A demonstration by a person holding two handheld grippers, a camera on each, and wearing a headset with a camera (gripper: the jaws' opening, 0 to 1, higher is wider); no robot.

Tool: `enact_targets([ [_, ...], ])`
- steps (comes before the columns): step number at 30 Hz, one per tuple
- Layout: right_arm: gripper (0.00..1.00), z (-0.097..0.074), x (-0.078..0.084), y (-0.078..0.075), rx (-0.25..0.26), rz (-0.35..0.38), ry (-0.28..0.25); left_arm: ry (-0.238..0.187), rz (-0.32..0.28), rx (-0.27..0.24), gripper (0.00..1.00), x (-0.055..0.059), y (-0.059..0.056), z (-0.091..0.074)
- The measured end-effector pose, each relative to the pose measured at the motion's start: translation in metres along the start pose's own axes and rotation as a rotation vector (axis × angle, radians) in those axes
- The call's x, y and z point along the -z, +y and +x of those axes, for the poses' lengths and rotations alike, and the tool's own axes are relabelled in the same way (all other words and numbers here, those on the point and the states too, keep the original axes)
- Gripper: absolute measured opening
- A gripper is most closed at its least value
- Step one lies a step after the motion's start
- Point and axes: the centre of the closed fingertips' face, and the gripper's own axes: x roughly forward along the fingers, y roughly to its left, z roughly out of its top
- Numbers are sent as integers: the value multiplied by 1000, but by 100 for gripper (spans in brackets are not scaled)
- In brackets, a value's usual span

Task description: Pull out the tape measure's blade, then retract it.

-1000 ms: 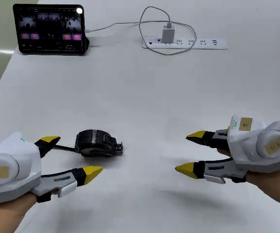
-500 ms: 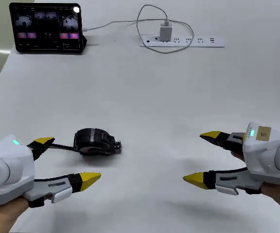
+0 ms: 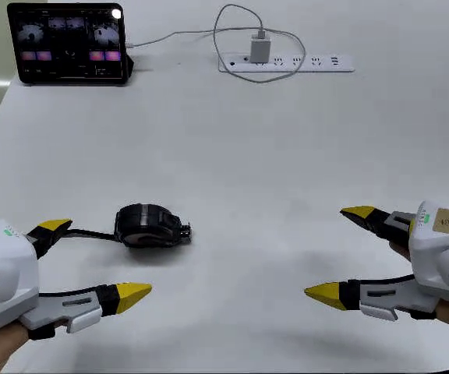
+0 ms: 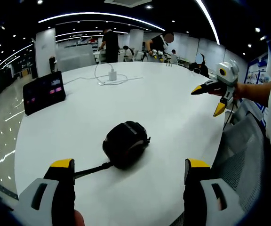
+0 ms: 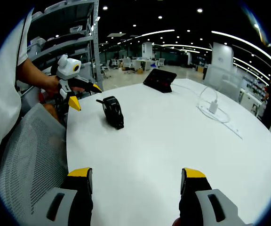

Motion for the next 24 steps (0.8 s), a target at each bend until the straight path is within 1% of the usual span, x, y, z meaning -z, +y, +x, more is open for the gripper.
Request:
enact_targets([
  [1,75,-2,1,0,6,2,-2,12,31,-5,97,2,1,-1],
  [2,75,-3,0,-3,23,-10,-6,11,42,-2,97,2,0,-1],
  [4,76,-5,2,-2,18,8,-3,20,65,13,97,4,-3,-3],
  [10,76,-11,6,-3,29,11,-4,26,62,18,99,6,-5,-6],
  [12,76,-13,7,-3,33,18,-11,37,92,16,99,9,-5,-8],
  [13,75,-15,7,-2,32,19,-12,39,110,21,99,10,-6,-9],
  [15,75,-16,9,-2,35,21,-11,43,122,28,99,12,-8,-10],
  [17,75,-18,10,-2,34,27,-15,48,151,34,99,13,-11,-12],
  [20,76,-20,11,-1,34,35,-19,49,158,42,99,15,-12,-15],
  [24,78,-24,15,0,37,40,-19,46,150,45,99,16,-11,-19],
])
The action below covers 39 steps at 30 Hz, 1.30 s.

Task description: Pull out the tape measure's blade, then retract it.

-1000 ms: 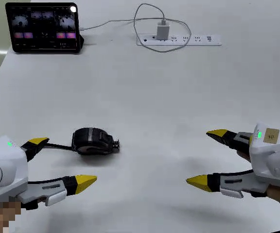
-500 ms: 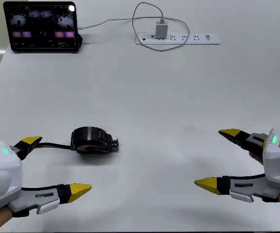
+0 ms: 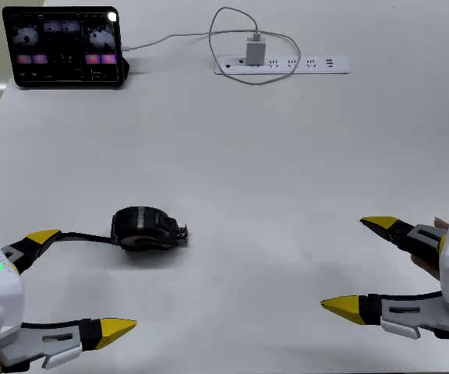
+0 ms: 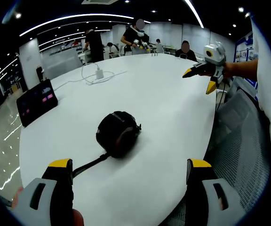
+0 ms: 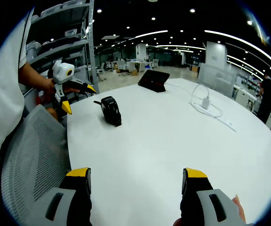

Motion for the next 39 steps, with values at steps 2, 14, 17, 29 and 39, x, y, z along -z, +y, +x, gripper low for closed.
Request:
enact_targets([
  [2,79,-2,1,0,0,2,-1,-6,1,-2,99,0,2,-2],
  [14,85,-10,5,1,3,12,-8,-10,5,17,99,3,3,-9],
  [17,87,-11,6,2,-1,15,-7,-15,6,22,99,2,2,-10],
  [29,95,-12,11,10,-35,28,-6,-29,2,30,99,-2,3,-10],
  [39,95,-10,11,10,-42,19,2,-32,-8,25,99,-1,4,-12],
])
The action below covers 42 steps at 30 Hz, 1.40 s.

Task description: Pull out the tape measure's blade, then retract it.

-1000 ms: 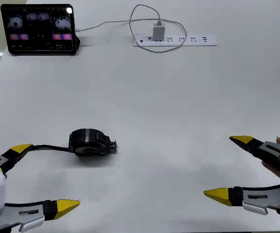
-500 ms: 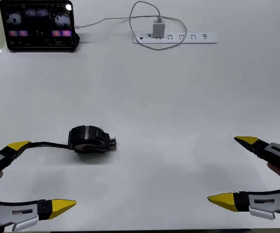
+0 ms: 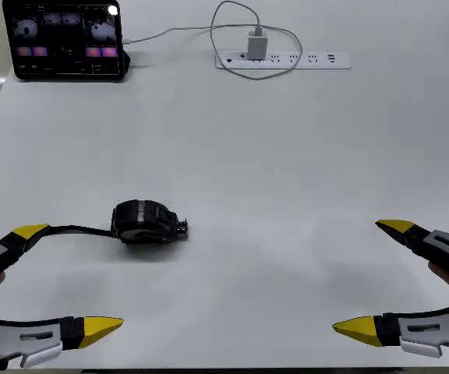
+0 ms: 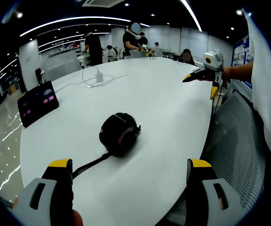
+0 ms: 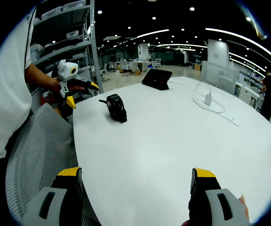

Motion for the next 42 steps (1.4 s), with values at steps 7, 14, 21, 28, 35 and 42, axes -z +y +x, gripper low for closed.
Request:
enact_targets([
  [7,95,3,-1,-2,4,-3,-1,-4,-4,5,99,-2,-1,2],
  [14,95,6,-6,-4,7,8,-20,-13,5,3,99,-6,0,3],
  [21,95,5,-9,-6,11,7,-25,-18,3,3,99,-9,1,4],
  [28,94,6,-8,-6,10,9,-25,-24,6,11,99,-12,-1,7],
  [35,94,6,-8,-6,7,8,-25,-38,11,14,99,-19,-2,8],
  [42,93,7,-7,-6,7,9,-23,-38,13,17,99,-19,-2,9],
])
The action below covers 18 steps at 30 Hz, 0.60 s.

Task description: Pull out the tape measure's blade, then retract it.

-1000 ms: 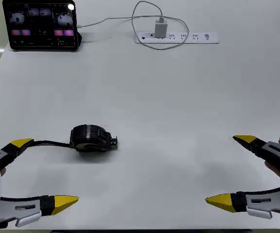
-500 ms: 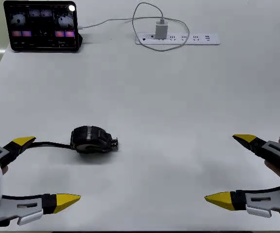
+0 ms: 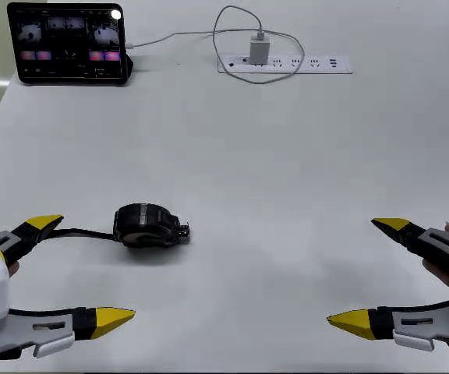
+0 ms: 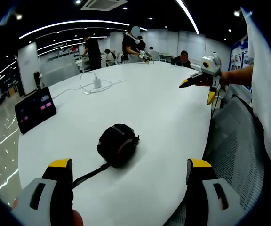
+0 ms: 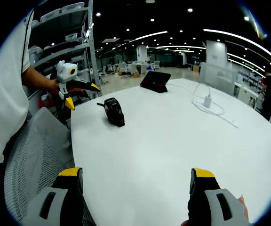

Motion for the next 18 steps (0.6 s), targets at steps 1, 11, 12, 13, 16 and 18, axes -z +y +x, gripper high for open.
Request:
enact_targets([
  [1,93,0,0,0,-1,1,1,0,-1,1,99,0,0,0],
  [11,93,0,-2,2,-1,2,-2,16,6,7,99,4,-3,0],
  [12,93,0,-2,2,-1,2,-2,15,2,12,99,4,-4,0],
  [13,93,0,-2,2,-1,1,-1,14,5,9,99,3,-4,0],
  [16,92,0,-2,2,-1,1,0,13,10,12,99,2,-4,0],
  [18,92,0,-2,2,-2,3,-1,14,9,13,99,3,-4,0],
])
